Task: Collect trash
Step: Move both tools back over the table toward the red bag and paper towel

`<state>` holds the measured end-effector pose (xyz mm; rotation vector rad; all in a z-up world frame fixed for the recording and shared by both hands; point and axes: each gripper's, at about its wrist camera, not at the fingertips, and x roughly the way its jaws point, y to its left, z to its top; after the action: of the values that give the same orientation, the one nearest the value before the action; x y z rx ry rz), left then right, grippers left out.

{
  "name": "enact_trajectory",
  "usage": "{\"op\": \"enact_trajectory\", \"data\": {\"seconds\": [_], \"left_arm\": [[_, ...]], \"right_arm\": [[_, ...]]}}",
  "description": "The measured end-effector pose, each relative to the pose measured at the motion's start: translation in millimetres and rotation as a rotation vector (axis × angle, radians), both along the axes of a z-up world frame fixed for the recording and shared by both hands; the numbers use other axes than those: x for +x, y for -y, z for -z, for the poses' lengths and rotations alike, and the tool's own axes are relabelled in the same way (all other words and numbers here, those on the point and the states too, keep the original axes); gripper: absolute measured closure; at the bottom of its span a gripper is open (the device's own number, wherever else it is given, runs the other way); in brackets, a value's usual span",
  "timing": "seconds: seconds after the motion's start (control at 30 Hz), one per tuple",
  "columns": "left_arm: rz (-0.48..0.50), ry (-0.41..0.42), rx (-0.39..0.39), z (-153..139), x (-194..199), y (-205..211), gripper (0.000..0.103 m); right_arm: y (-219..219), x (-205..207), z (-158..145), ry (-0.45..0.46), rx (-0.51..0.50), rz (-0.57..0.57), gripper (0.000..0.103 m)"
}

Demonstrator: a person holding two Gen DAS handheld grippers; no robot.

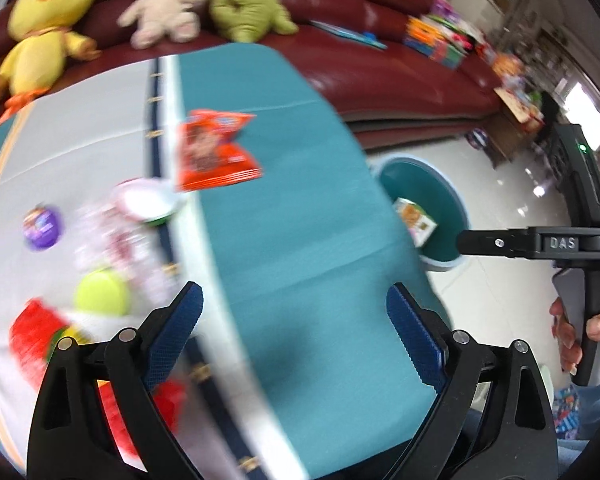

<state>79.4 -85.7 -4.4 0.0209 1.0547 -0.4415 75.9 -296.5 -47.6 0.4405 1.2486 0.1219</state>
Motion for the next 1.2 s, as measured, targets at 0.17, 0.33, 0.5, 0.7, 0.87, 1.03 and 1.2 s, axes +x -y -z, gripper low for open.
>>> {"op": "enact_trajectory", "data": {"seconds": [0.17,0.33,0.5,0.7,0.87,1.03,1.2], "left_arm": [[-0.155,-0.003,0.023,-3.4,-11.4,-64.4,0.01],[-0.304,-0.031,0.036,0.6,-20.0,-118.6,0.01],[-0.436,-0.092,0.03,16.4,-25.1,-153.2,0.01],[-0.454,-0.126,0.043,31.0,-14.5,-149.4,0.01],[-0.45,-0.124,0.089,40.8,-5.6,-139.1,0.01],[-0.437,-0.087,0.108,42.3,-3.2,-139.8,0.045],[-0.439,-0.06,0.069,35.1,-3.6,-152.3,0.073]], "right_arm": [[-46.9,2.3,-1.8,-0.003,0.002,-0.089,0.019],[-85.9,1.4,2.5,-0.009,0.011,-0.168,0.019],[-106.3,-0.6,12.7,-0.019,0.032,-0.207,0.019],[-114.4,-4.3,26.2,-0.04,0.057,-0.223,0.019],[-110.0,-6.6,29.8,-0.045,0.059,-0.213,0.019],[-106.3,-6.9,32.0,-0.049,0.061,-0.197,0.019],[-111.8,-4.7,33.1,-0.059,0.056,-0.2,0.019]]}}
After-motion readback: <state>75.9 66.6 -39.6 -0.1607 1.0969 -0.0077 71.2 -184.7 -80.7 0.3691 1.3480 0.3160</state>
